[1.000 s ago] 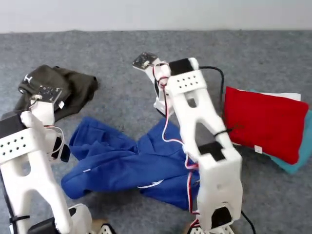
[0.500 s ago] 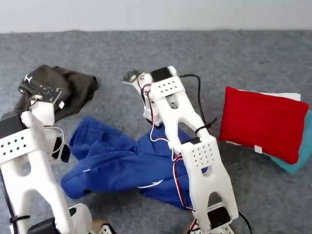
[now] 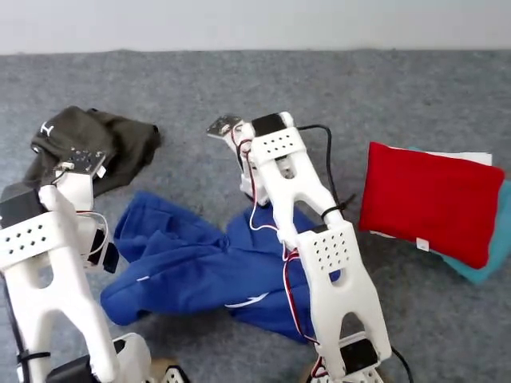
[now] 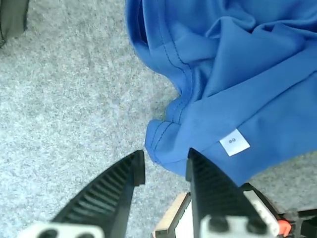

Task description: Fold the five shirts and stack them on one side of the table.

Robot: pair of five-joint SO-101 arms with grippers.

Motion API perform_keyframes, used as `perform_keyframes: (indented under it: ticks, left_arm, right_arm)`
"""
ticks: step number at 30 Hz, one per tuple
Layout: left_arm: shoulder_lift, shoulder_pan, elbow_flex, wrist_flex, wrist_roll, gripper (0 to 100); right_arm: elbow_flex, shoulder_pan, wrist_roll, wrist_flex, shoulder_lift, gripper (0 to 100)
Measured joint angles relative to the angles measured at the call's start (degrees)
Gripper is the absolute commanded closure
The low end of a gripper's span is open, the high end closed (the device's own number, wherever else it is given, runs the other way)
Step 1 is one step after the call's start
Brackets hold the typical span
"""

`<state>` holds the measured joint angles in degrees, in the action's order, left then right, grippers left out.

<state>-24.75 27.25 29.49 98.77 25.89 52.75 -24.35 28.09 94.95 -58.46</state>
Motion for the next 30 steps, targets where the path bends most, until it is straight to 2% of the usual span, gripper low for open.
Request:
perform_keyframes:
  ticks: [4, 8, 13, 18, 23, 26, 30]
  left_arm:
    - [0.0, 0.0, 0.0, 0.0, -0.53, 86]
    - [0.0, 0.0, 0.0, -2.29, -4.31, 86]
    - [0.0, 0.0, 0.0, -5.63, -8.62, 86]
    - [0.0, 0.0, -0.62, -7.38, -11.69, 86]
    - [0.0, -0.62, -3.96, -7.12, -11.87, 86]
    - [0.0, -5.45, -4.57, -4.4, -8.26, 86]
    - [0.0, -18.64, -4.75, -0.7, -3.96, 86]
  right_arm:
    - [0.18, 0.79, -0.62, -0.09, -0.09, 99.1]
    - [3.96, 2.29, -6.51, 1.23, -0.44, 99.1]
    - [18.2, 7.91, -15.12, 4.4, 1.05, 99.1]
    - [36.04, 12.48, -17.58, 5.54, 5.19, 99.1]
    - [40.35, 13.89, -20.66, 4.04, 12.22, 99.1]
    - [40.7, 14.95, -22.33, 0.44, 14.68, 99.1]
    - [40.7, 14.68, -22.59, -2.9, 13.54, 99.1]
